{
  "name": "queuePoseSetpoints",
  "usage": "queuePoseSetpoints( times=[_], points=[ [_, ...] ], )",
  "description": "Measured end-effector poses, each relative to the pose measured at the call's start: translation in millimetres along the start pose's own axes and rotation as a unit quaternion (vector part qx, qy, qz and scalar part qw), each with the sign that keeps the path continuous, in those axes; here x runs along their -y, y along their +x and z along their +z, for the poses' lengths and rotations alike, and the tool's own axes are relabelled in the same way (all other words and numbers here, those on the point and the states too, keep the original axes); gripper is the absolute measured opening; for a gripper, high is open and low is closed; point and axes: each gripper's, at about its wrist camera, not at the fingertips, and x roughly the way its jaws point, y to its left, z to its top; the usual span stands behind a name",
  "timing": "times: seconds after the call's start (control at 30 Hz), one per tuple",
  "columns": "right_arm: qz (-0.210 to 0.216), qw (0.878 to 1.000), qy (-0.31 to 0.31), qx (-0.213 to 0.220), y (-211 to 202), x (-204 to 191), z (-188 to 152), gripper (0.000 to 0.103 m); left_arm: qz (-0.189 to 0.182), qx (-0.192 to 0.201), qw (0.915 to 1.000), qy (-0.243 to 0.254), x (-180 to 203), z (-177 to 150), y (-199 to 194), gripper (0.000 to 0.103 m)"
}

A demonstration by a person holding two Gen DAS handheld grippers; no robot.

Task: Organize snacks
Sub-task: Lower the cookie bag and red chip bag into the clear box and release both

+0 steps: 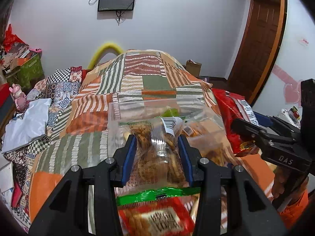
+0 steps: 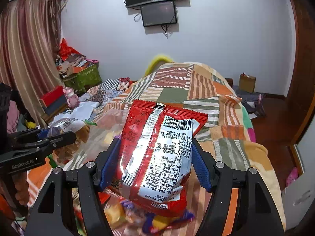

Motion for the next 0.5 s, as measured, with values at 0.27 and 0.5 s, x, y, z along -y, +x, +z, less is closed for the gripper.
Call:
queuePoseSetpoints(
  times=[0.27, 0.5],
  points=[
    [-0.006, 0.999, -0.003, -0.033, 44, 8, 19, 0.066, 0.004, -0.01, 0.9999, 0.0, -7, 17, 41, 0.043],
    [-0.004, 0.998, -0.015, -0.061, 71, 2, 19, 0.066, 0.017, -0.017, 0.9997, -0.012, -21, 24, 68, 0.043]
  ],
)
